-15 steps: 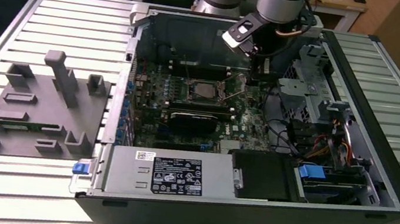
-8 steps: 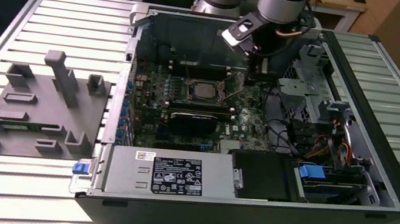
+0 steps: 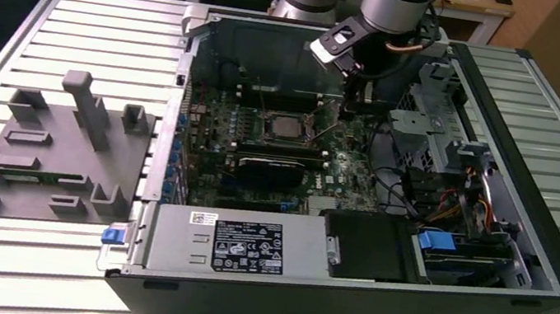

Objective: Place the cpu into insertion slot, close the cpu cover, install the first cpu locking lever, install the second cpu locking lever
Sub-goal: 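Close the cpu cover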

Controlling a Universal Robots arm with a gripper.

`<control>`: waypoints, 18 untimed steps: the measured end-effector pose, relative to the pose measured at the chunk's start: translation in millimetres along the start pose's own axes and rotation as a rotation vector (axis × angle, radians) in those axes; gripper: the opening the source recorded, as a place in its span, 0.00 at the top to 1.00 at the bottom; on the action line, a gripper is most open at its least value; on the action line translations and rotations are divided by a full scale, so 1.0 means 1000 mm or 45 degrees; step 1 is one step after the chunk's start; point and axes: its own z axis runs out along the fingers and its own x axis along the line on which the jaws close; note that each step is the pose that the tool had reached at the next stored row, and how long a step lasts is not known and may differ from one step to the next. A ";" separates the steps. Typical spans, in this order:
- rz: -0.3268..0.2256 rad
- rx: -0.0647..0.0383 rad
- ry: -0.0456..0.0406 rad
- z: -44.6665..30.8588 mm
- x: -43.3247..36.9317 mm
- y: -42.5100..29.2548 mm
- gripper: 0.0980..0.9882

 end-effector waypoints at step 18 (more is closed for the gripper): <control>0.001 -0.039 0.002 0.0011 -0.0014 -0.0382 1.00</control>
